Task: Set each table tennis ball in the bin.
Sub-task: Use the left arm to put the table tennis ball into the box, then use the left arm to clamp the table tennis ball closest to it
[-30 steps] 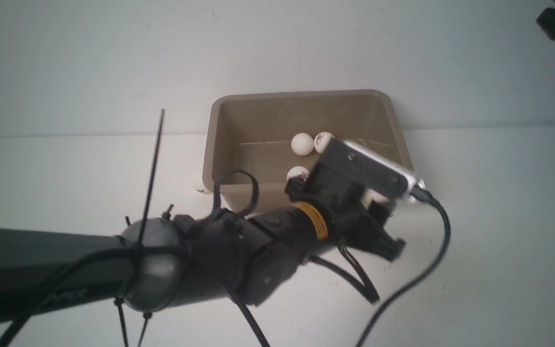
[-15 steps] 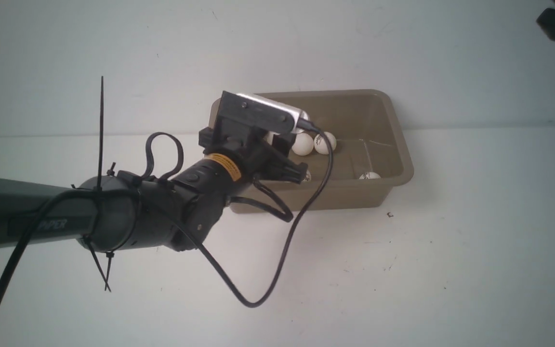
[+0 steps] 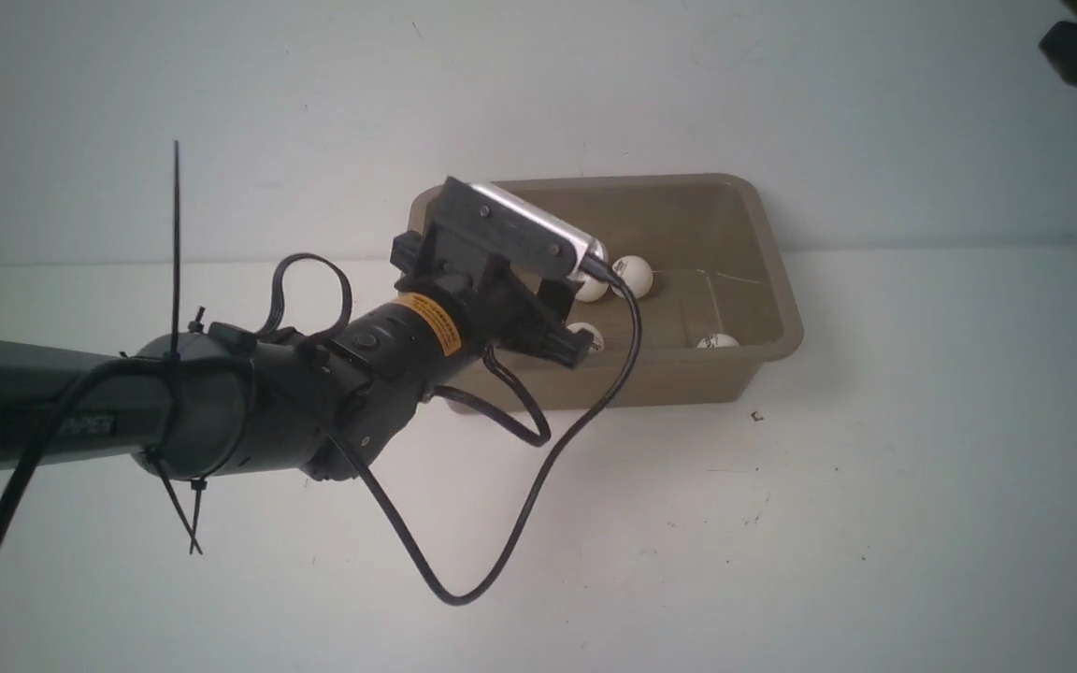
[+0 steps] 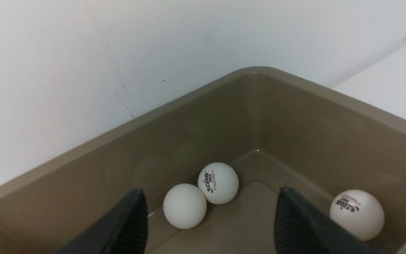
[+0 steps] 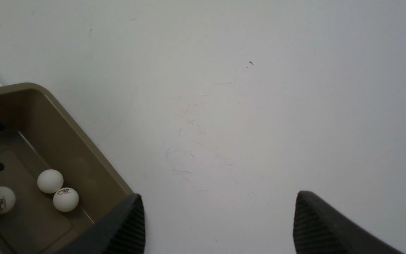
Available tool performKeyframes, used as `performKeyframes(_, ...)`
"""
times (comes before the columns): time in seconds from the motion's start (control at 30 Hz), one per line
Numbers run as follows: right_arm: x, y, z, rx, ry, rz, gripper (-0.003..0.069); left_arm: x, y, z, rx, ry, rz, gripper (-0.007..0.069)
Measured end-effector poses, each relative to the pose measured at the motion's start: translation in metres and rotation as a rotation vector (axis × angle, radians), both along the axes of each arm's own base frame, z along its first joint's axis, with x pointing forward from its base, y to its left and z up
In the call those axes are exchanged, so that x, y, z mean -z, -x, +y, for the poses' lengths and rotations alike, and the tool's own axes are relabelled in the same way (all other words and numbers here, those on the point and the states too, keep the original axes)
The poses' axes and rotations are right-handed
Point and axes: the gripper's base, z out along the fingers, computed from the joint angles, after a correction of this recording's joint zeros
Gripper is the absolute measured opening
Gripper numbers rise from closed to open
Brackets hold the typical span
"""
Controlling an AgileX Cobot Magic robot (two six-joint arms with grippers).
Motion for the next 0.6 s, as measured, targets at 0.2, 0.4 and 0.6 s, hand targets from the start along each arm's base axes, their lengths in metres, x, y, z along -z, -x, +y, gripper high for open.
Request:
performKeyframes(0.2, 0.0, 0.0, 0.0, 0.002, -0.001, 0.003, 0.0513, -0.009, -0.001, 0.015, -0.064, -0.034, 0.064, 0.0437)
performKeyframes(0.4, 0.0, 0.0, 0.0, 0.005, 0.0, 0.005, 0.0513, -0.033, 0.006, 0.053, -0.153, -0.152, 0.201, 0.0437)
performKeyframes(0.6, 0.0, 0.0, -0.001, 0.006, 0.002, 0.003, 0.0513, -0.067, 0.021, 0.082, -0.191, -0.232, 0.222, 0.0437)
